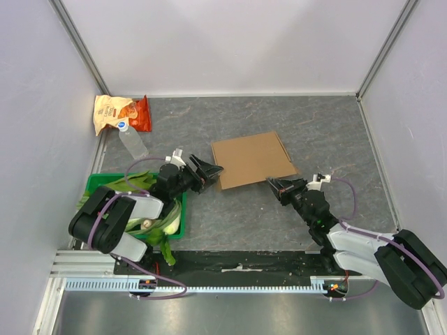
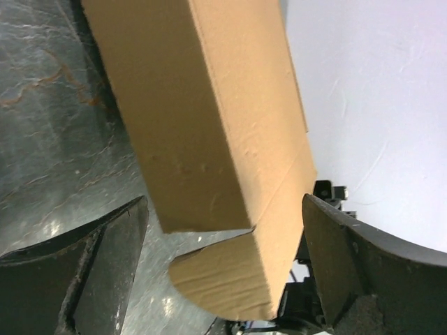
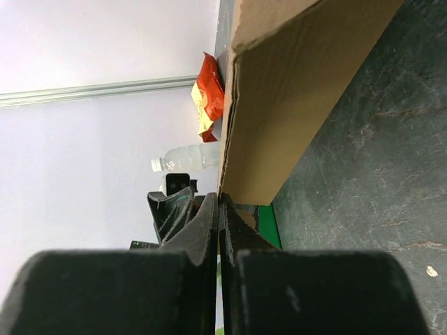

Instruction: Fold the paper box

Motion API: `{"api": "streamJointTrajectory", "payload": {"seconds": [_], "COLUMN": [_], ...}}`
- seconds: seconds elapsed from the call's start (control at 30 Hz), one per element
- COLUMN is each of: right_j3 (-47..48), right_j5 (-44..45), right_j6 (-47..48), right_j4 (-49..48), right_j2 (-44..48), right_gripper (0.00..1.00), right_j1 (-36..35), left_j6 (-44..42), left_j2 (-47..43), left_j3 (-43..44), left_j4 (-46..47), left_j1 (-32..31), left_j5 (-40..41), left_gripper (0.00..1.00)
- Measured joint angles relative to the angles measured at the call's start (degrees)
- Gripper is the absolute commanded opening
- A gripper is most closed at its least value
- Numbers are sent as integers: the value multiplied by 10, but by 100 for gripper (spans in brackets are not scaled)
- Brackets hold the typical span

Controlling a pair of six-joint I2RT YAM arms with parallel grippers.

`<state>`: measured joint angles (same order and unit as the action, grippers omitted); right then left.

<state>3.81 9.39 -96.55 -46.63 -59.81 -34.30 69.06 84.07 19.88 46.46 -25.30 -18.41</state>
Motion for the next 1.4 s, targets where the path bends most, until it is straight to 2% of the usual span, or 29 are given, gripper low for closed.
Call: {"api": "streamJointTrajectory", "payload": {"seconds": [0.13,0.3,0.43,0.53,0.73,1.07,1.4], "right_j3": [0,3,16,34,81,236,338], "right_j5": [0,5,6,6,6,19,21], "right_j6": [-3,-6,-8,-8,-6,-1,-6], "right_j4": [8,9,15,29,104,370,523], "right_j2": [0,0,5,15,54,117,67], "right_gripper": [0,0,0,0,0,0,0], "right_j1": [0,0,0,0,0,0,0], "left_j6": [41,71,72,59,-43,-250,-345], "left_j2": [37,59,49,7,-102,-286,-314], "left_j3": [6,14,16,16,42,67,145], "left_j4": [59,86,68,7,-143,-280,-357], "left_j1": [-1,-6,-10,-15,-23,-29,-29], "left_j5": [-7,-11,-4,9,53,99,70], "left_gripper": [98,99,99,99,98,94,90]}}
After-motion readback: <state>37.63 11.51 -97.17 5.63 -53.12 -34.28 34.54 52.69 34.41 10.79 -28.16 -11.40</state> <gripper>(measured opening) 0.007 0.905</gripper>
